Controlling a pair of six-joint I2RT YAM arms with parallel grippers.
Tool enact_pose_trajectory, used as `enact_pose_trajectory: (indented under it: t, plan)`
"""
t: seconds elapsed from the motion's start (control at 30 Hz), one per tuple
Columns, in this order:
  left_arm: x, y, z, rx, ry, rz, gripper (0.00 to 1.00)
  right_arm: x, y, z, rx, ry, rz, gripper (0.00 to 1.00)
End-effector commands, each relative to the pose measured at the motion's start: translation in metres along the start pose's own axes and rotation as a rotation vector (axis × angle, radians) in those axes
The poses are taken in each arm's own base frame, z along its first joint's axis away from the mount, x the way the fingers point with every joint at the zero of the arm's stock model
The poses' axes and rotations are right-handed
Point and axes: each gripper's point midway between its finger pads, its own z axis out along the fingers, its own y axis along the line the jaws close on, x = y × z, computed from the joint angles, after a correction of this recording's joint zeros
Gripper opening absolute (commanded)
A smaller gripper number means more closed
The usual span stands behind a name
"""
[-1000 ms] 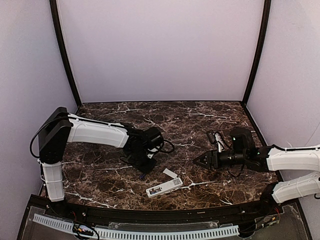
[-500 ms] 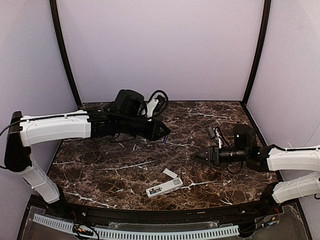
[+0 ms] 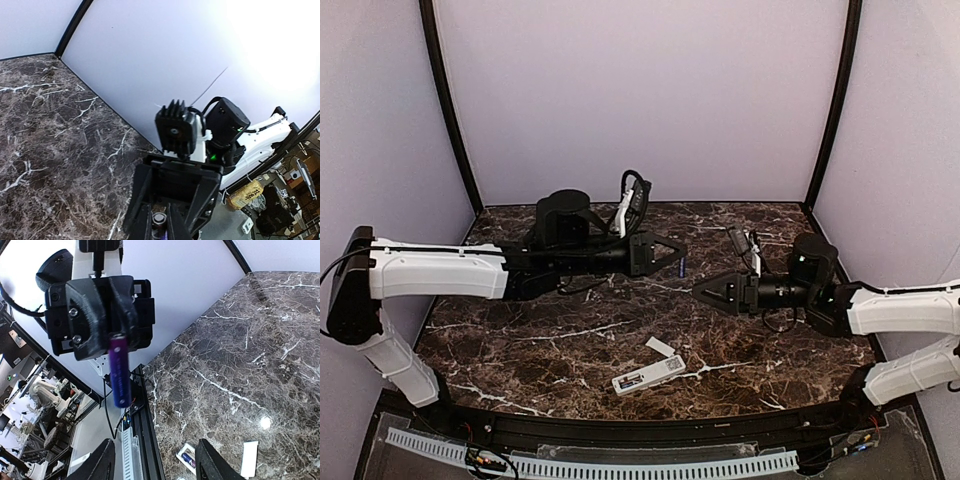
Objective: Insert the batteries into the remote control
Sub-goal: Pass from the left arm to the right
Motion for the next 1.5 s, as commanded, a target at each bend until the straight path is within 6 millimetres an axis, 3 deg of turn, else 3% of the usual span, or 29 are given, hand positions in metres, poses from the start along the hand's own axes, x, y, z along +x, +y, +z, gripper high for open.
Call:
enact_pose_trajectory:
  t: [0.0, 0.3, 0.57, 0.97, 1.37, 1.47]
  plan:
    - [-0.002, -0.023, 0.002, 0.108, -0.033, -0.013, 0.00, -0.018, 0.015, 0.011, -0.056, -0.028, -0.036, 0.53]
    - [0.011, -0.024, 0.005, 0.100, 0.017, 0.003, 0.00, -0.025, 0.028, 0.011, -0.093, -0.025, -0.079, 0.45]
    - [0.013, -0.020, 0.001, 0.072, 0.025, 0.013, 0.00, -0.018, 0.036, 0.012, -0.129, 0.007, -0.104, 0.56]
    - [0.032, -0.024, 0.003, 0.117, 0.116, 0.003, 0.00, -0.027, 0.033, 0.014, -0.093, -0.008, -0.106, 0.31]
    - [0.035, -0.029, 0.002, 0.142, 0.131, 0.012, 0.00, -0.022, 0.028, 0.015, -0.086, 0.002, -0.090, 0.10]
    - [0.035, -0.028, 0.001, 0.140, 0.133, 0.015, 0.00, -0.021, 0.029, 0.016, -0.096, 0.004, -0.082, 0.01]
